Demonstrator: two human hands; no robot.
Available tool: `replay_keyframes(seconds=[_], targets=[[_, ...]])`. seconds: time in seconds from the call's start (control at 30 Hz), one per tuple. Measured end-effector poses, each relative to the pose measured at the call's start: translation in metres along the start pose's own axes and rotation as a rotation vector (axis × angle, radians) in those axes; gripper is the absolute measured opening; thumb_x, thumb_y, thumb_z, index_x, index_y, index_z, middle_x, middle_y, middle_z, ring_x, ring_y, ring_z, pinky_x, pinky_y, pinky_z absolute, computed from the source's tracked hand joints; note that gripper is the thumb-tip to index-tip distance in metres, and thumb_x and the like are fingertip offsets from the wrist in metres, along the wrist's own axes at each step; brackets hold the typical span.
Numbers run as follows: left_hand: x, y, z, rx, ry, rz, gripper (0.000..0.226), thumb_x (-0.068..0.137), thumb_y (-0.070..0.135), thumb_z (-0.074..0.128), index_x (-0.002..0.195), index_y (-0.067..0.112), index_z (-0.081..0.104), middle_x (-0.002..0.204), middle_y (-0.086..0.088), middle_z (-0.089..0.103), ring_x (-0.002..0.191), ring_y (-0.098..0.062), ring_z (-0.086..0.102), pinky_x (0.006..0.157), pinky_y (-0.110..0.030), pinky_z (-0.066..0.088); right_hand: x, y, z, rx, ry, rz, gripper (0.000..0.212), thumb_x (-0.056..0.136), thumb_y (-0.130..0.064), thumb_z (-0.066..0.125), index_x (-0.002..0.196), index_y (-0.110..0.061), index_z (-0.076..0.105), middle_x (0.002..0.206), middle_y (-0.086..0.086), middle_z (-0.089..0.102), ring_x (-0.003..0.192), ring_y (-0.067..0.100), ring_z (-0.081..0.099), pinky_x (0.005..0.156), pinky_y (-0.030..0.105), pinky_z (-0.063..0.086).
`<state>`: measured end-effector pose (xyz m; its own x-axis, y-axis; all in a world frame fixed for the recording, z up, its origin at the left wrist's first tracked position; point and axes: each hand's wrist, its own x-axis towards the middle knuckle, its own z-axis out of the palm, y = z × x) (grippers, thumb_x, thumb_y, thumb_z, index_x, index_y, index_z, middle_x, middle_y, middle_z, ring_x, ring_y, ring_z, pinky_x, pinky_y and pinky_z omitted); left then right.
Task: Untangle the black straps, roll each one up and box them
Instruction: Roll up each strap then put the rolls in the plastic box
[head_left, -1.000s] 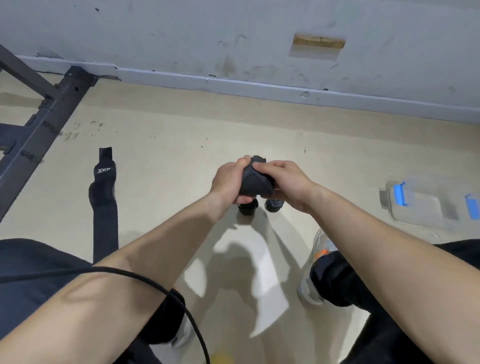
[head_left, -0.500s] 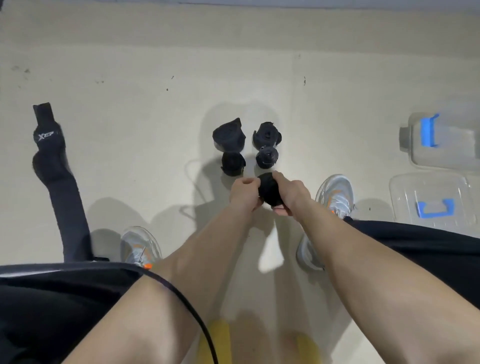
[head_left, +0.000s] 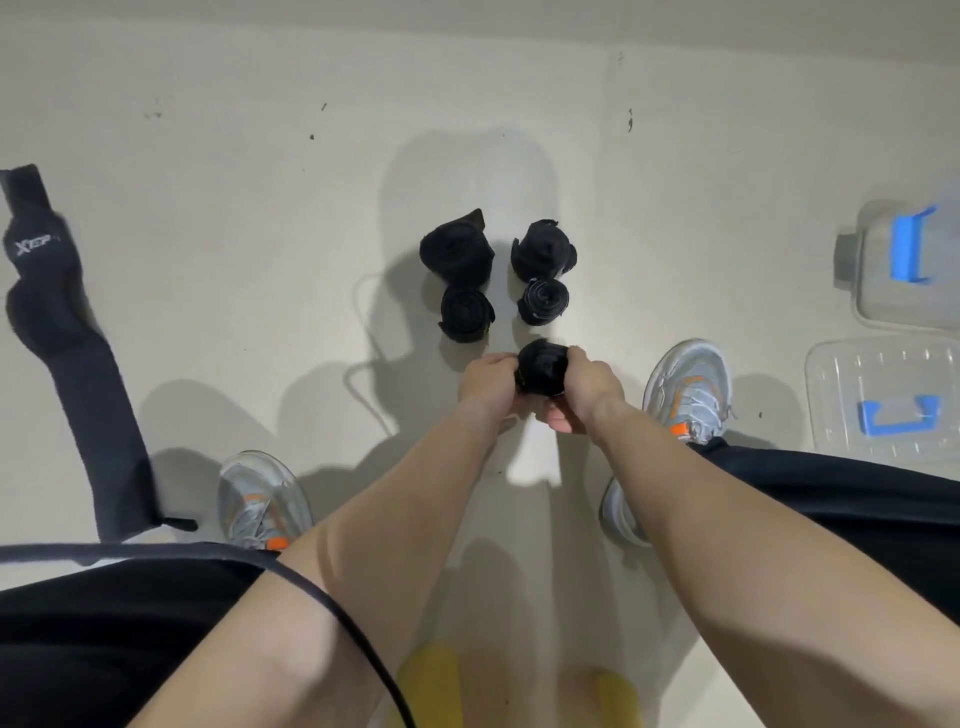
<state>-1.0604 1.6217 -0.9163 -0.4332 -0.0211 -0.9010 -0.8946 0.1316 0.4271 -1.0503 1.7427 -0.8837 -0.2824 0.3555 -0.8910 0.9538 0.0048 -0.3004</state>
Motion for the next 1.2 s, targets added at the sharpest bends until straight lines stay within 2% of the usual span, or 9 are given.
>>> replay_keyframes(seconds=[0.13, 0.23, 0.3, 0.6, 0.73, 0.9, 0.97, 1.07, 1.2], targets=[[-0.022, 0.004, -0.011, 0.039, -0.019, -0.017, 0.029, 0.09, 0.022, 0.052, 0.065, 0.027, 0.066, 0.051, 0.002, 0.055, 0.065, -0.026, 0.055, 0.07, -0.042, 0.049, -0.016, 0.003, -0.002, -0.11, 0.07, -0.036, 0.043, 0.094, -0.032, 0.033, 0.09, 0.0, 0.063, 0.08, 0.019, 0.071, 0.06, 0.032, 0.065, 0.057, 0.035, 0.057], [-0.039, 0.008, -0.028, 0.002, -0.004, 0.019, 0.017, 0.096, 0.021, 0.055, 0.084, 0.026, 0.067, 0.069, -0.002, 0.063, 0.072, -0.027, 0.061, 0.074, -0.042, 0.052, -0.039, -0.004, -0.005, -0.302, 0.165, -0.139, 0.052, 0.083, -0.041, 0.033, 0.101, -0.004, 0.065, 0.099, 0.017, 0.073, 0.088, 0.037, 0.069, 0.085, 0.043, 0.057], [-0.052, 0.011, -0.046, 0.009, 0.006, 0.06, 0.011, 0.099, 0.021, 0.055, 0.095, 0.021, 0.066, 0.089, -0.004, 0.064, 0.075, -0.024, 0.063, 0.08, -0.042, 0.058, -0.059, -0.013, -0.001, -0.413, 0.164, -0.225, 0.038, 0.089, -0.037, 0.04, 0.102, -0.007, 0.06, 0.101, 0.014, 0.068, 0.094, 0.035, 0.063, 0.082, 0.035, 0.049], [-0.097, 0.017, -0.189, 0.109, 0.233, 0.241, 0.019, 0.099, 0.015, 0.05, 0.098, 0.014, 0.069, 0.089, -0.005, 0.065, 0.072, -0.023, 0.059, 0.068, -0.032, 0.052, -0.147, -0.055, 0.123, -0.706, -0.123, -0.639, 0.016, 0.083, -0.026, 0.045, 0.082, -0.01, 0.049, 0.082, 0.012, 0.062, 0.08, 0.034, 0.062, 0.065, 0.032, 0.042], [-0.096, 0.005, -0.276, 0.045, 0.458, 0.194, 0.025, 0.095, 0.016, 0.046, 0.088, 0.02, 0.069, 0.099, -0.007, 0.071, 0.079, -0.026, 0.062, 0.078, -0.035, 0.058, -0.178, -0.067, 0.2, -0.708, -0.236, -0.681, 0.034, 0.089, -0.029, 0.047, 0.117, -0.012, 0.051, 0.106, 0.008, 0.067, 0.097, 0.032, 0.068, 0.077, 0.035, 0.05], [-0.08, -0.014, -0.366, 0.076, 0.708, 0.052, 0.022, 0.094, 0.012, 0.05, 0.073, 0.014, 0.056, 0.079, -0.004, 0.06, 0.081, -0.028, 0.058, 0.073, -0.029, 0.046, -0.183, -0.069, 0.287, -0.825, -0.394, -0.747, 0.022, 0.082, -0.035, 0.045, 0.093, -0.018, 0.053, 0.094, 0.004, 0.066, 0.093, 0.032, 0.07, 0.086, 0.043, 0.056], [-0.068, -0.018, -0.391, 0.107, 0.734, -0.028, 0.008, 0.094, 0.018, 0.053, 0.095, 0.012, 0.058, 0.092, -0.002, 0.06, 0.091, -0.027, 0.059, 0.078, -0.028, 0.043, -0.178, -0.068, 0.315, -0.849, -0.452, -0.752, 0.018, 0.089, -0.029, 0.047, 0.093, -0.014, 0.056, 0.092, 0.006, 0.067, 0.093, 0.033, 0.069, 0.082, 0.038, 0.055], [-0.036, -0.035, -0.421, 0.158, 0.765, -0.155, 0.049, 0.09, 0.025, 0.058, 0.136, 0.014, 0.046, 0.132, -0.005, 0.054, 0.123, -0.028, 0.051, 0.096, -0.035, 0.044, -0.161, -0.065, 0.349, -0.842, -0.503, -0.695, 0.017, 0.092, -0.022, 0.05, 0.099, -0.011, 0.06, 0.098, 0.01, 0.068, 0.092, 0.03, 0.067, 0.082, 0.041, 0.054], [-0.007, -0.059, -0.432, 0.165, 0.825, -0.268, 0.066, 0.09, 0.03, 0.06, 0.146, 0.015, 0.028, 0.142, -0.009, 0.035, 0.131, -0.034, 0.034, 0.102, -0.046, 0.036, -0.131, -0.053, 0.373, -0.818, -0.565, -0.614, 0.015, 0.074, -0.024, 0.047, 0.08, -0.012, 0.055, 0.076, 0.009, 0.052, 0.07, 0.023, 0.049, 0.066, 0.038, 0.039]])
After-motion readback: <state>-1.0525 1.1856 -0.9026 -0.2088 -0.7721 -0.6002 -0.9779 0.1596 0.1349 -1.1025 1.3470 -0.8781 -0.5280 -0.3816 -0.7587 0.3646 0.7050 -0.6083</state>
